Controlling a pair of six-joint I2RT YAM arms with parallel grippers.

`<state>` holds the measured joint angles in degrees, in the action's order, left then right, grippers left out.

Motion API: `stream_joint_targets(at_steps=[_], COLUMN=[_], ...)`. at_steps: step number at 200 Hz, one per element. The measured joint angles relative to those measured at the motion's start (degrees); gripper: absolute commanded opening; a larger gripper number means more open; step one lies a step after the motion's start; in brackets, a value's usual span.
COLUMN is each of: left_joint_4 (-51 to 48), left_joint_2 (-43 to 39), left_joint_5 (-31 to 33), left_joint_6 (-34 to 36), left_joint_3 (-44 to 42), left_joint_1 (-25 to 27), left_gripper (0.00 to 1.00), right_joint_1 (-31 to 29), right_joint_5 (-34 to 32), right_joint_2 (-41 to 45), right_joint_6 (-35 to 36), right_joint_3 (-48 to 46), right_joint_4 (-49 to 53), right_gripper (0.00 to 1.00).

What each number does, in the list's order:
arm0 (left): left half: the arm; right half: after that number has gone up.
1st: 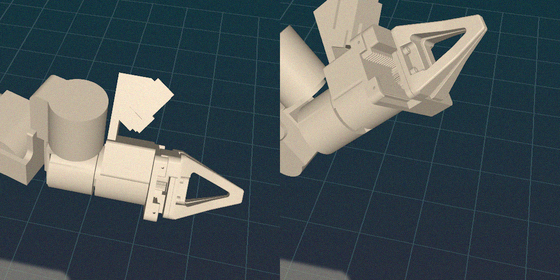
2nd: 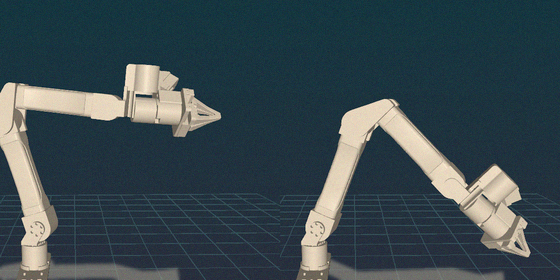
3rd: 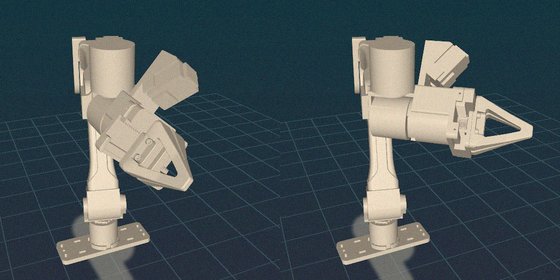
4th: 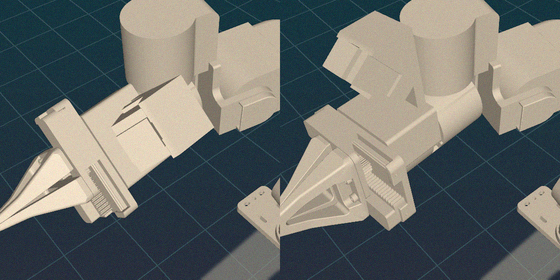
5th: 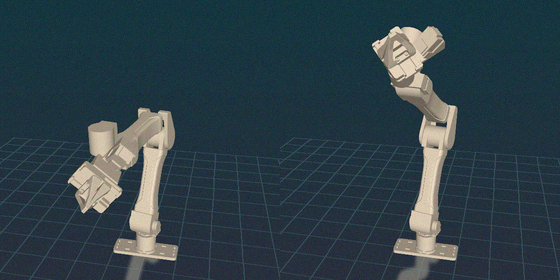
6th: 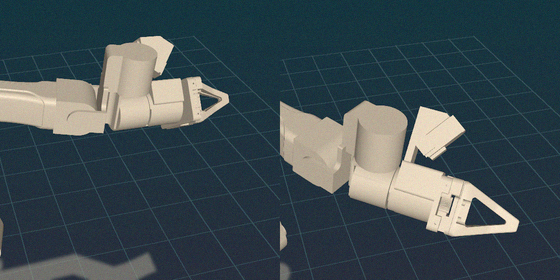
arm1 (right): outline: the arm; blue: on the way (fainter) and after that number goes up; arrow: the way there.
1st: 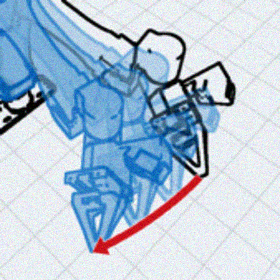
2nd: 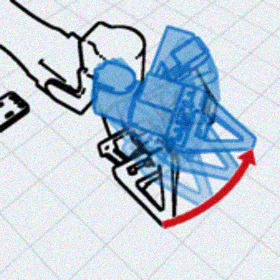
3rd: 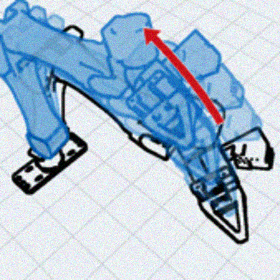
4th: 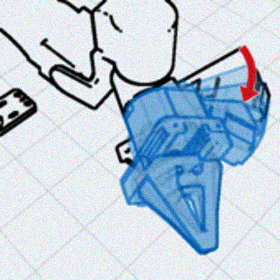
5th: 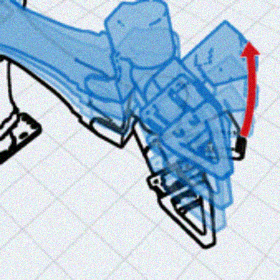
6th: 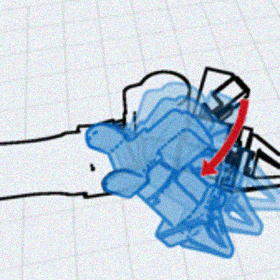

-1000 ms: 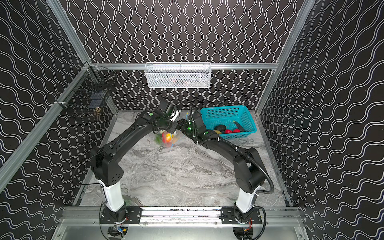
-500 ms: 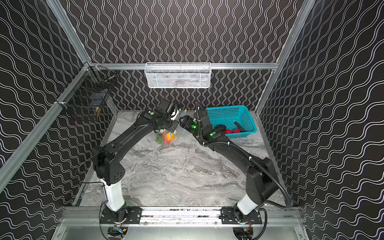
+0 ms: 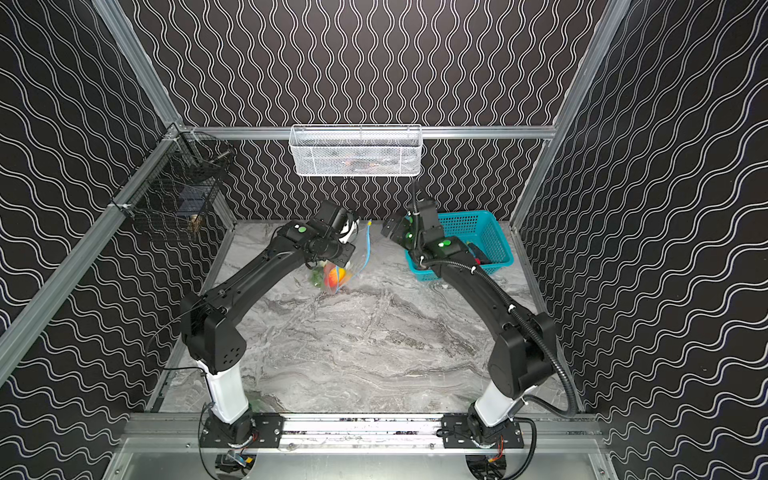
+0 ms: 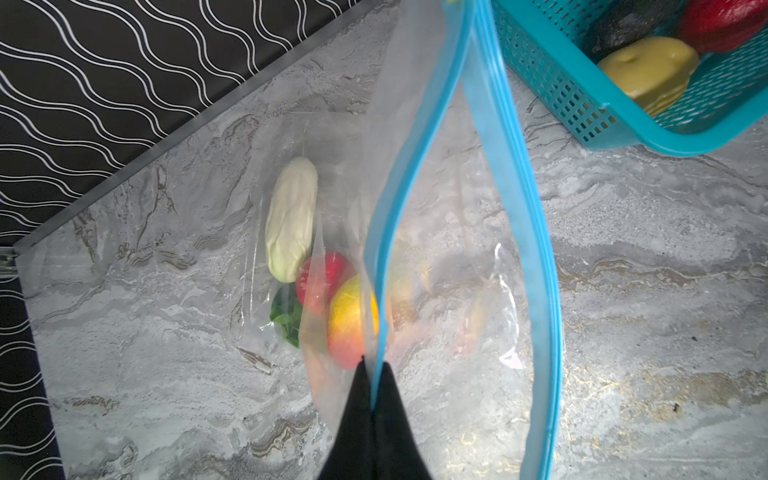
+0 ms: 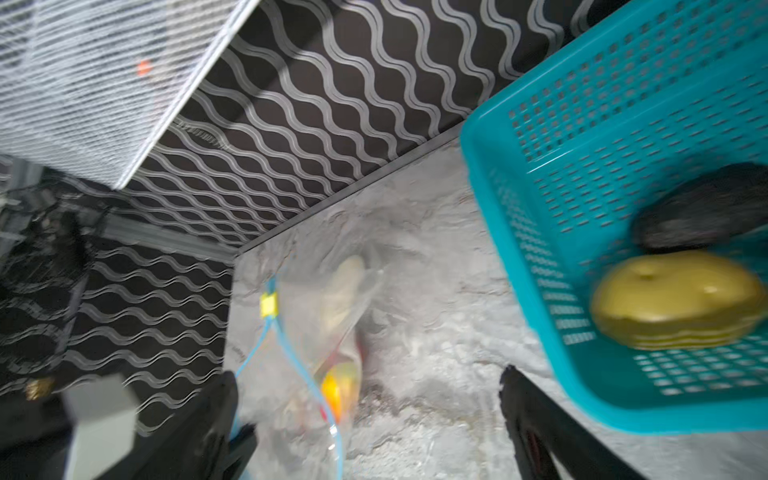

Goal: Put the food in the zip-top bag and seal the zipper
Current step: 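Withdraw the open right gripper from the bag back over the teal basket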

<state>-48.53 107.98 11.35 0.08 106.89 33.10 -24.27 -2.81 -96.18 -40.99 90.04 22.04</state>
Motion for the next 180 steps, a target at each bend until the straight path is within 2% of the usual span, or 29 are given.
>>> stream_joint_targets(at_steps=[46,97,155,180], left_joint_4=[0.9,1.4,1.6,1.6], left_joint_2=[-0.1,-0.1,-0.2,-0.4], left_joint_5=[0.1,0.2,-0.1,-0.7], left_joint_6=[0.3,0.3,0.3,0.3], left_joint_3=[-1.4,-2.1,-2.2,-2.3], left_joint_1=[-0.1,-0.4,-1.0,-1.4], left_gripper=[0.0,0.0,0.0,0.0], right_joint_1=[4.5,8.7,10.4,11.2], right_joint_5=[-2.7,-4.5,-6.8,-7.0], right_joint_2=[-5.6,-11.5,-20.9,-23.4], right_joint_6=[2.7,2.4,3.6,4.7], right_joint_3=[9.4,16.8,28.5,30.2], right_joint_4=[10.9,19.7,28.7,32.1], right_gripper=[1.0,1.0,1.0,0.99])
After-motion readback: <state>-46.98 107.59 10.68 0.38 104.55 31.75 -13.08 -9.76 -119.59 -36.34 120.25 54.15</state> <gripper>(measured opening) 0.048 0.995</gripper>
